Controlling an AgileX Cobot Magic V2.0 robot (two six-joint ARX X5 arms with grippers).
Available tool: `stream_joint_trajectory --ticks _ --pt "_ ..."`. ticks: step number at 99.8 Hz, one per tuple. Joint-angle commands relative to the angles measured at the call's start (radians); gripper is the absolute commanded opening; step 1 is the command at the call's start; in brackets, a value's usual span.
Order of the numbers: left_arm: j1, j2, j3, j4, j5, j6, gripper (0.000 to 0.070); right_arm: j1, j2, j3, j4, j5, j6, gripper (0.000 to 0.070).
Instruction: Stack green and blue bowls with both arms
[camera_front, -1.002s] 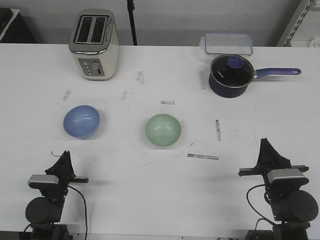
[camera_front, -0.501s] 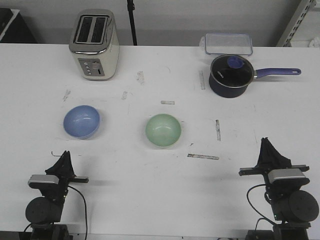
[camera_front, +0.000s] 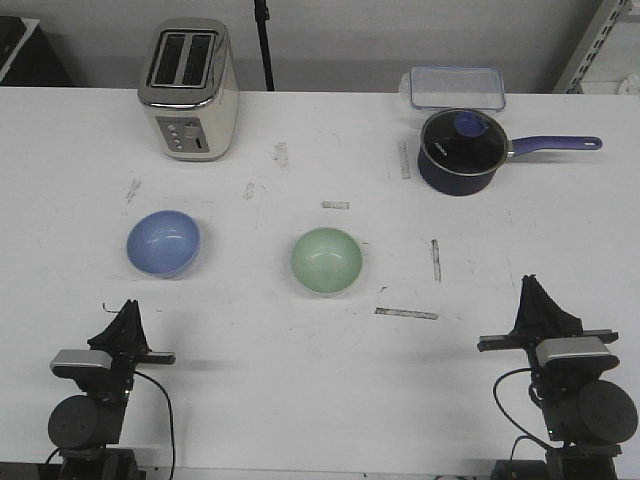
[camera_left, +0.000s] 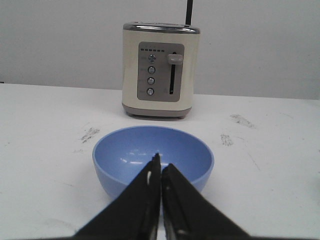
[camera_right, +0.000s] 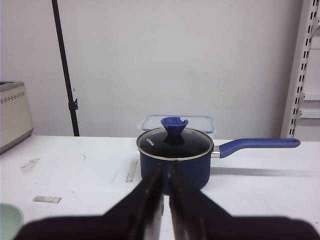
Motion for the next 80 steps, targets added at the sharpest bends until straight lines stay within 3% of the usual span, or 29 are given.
stream_joint_trajectory --ticks 1,25,47,80 --pt "-0.002 0.005 0.046 0.019 0.0 -0.008 0.0002 0.0 -0.001 0.003 0.013 0.002 0.014 0.001" --pt "-0.002 0.106 0.215 -0.089 -0.001 0.0 0.0002 0.0 -0.001 0.003 0.013 0.002 0.014 0.001" --pt "-0.002 0.296 0.355 -0.081 -0.001 0.034 0.0002 0.0 -0.001 0.003 0.013 0.001 0.014 0.001" --pt "-0.002 0.657 0.591 -0.084 0.0 0.025 0.0002 0.0 -0.001 0.003 0.013 0.002 0.014 0.001"
